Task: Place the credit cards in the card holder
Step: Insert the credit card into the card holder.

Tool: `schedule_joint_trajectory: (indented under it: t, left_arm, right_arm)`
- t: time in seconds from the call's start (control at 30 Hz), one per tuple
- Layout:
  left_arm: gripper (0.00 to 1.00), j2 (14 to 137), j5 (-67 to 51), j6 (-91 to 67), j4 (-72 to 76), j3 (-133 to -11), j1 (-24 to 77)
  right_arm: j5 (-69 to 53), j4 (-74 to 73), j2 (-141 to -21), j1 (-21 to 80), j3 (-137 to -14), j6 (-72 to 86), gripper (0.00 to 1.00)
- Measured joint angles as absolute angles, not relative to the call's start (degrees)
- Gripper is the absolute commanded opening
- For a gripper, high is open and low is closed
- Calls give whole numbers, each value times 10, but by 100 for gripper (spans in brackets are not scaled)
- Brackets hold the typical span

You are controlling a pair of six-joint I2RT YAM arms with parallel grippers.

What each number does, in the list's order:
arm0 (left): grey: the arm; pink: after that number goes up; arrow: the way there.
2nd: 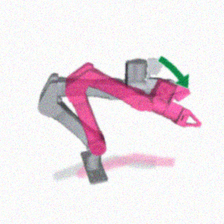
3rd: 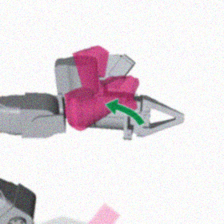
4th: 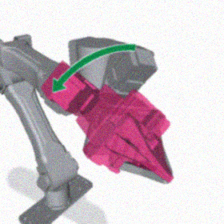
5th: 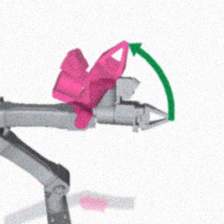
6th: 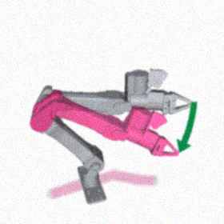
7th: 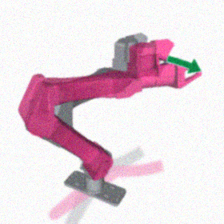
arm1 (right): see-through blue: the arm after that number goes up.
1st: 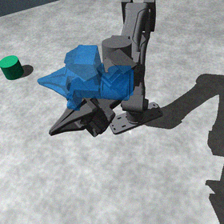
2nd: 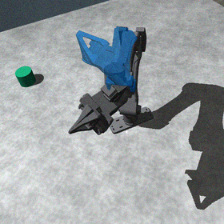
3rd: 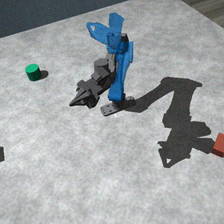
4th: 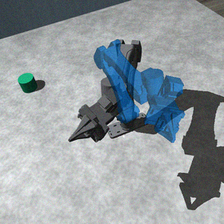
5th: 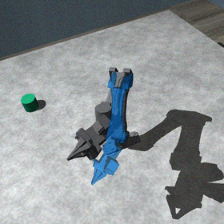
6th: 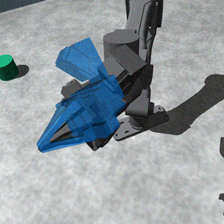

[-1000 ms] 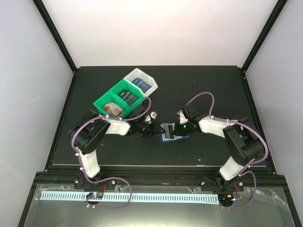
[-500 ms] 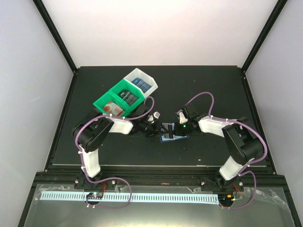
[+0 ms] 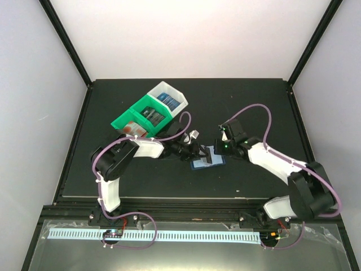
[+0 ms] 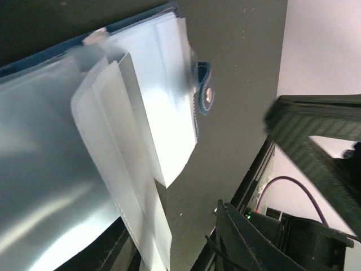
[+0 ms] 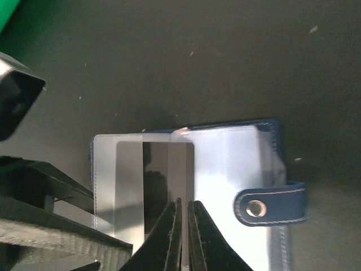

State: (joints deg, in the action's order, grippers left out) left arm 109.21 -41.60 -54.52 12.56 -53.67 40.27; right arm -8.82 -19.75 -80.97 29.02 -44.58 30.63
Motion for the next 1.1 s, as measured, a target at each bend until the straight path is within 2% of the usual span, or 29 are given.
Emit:
schedule_joint_trajectory:
  t: [0.3, 0.6, 1.1]
  left_arm:
    - [34, 1115, -410, -531, 103, -591, 429]
    - [32, 1122, -363, -508, 34, -606, 432]
    - [31, 1127, -342, -496, 8, -608, 432]
  right_arm:
    - [22, -223, -714, 289, -425, 333, 9]
    - [-50, -219, -848, 288, -425, 313, 8]
    - [-116, -201, -902, 288, -439, 281, 8]
